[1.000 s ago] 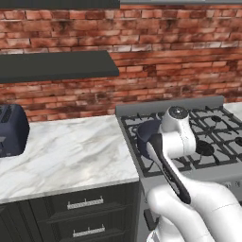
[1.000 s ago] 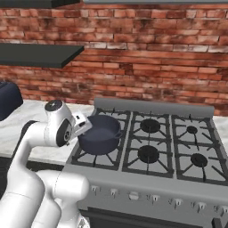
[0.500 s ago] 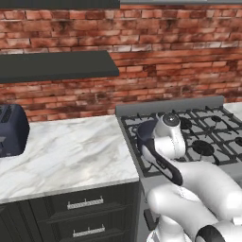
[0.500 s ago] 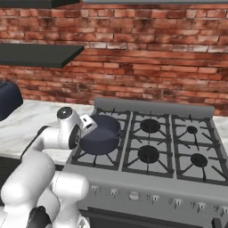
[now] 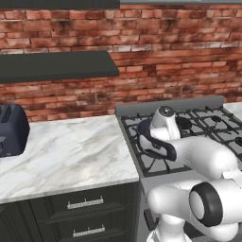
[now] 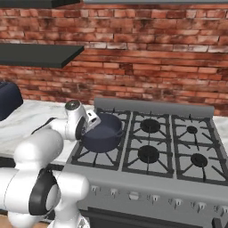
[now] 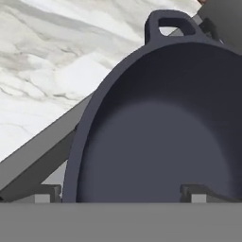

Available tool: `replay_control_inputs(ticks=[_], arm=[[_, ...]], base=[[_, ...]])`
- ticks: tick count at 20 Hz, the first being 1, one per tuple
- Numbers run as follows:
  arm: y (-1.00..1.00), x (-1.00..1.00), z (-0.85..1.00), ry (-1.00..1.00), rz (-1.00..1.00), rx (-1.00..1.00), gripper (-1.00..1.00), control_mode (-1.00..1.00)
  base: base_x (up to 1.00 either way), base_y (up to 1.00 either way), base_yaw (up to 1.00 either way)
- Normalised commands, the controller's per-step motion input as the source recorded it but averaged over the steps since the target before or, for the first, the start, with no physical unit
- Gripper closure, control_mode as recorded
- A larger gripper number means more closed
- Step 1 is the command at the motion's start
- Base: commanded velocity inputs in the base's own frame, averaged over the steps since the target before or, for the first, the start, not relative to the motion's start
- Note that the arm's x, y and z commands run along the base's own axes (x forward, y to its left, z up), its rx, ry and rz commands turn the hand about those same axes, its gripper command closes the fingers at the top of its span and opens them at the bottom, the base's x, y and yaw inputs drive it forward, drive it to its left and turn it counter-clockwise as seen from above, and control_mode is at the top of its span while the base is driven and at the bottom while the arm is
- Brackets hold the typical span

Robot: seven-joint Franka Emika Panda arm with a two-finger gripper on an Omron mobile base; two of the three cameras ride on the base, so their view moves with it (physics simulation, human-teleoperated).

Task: Move the pot and pan from the stove into the sink.

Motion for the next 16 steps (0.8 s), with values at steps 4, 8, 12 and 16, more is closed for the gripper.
replay_control_inputs(ticks=[4,8,12,16], arm=[[-0.04,-0.02,-0.58,0.12,0.00,-0.07,-1.00,-1.00],[-0.06,-0.11,-0.78,0.16,0.00,-0.11,-1.00,-1.00],[0.00,0.00,-0.04,0.03,0.00,-0.01,1.00,-1.00],[0.00,0.00,0.00,0.00,0.00,0.00,1.00,-1.00]], base=[[0.00,0.00,0.00],[0.00,0.00,0.00],[0.00,0.00,0.00],[0.00,0.00,0.00]])
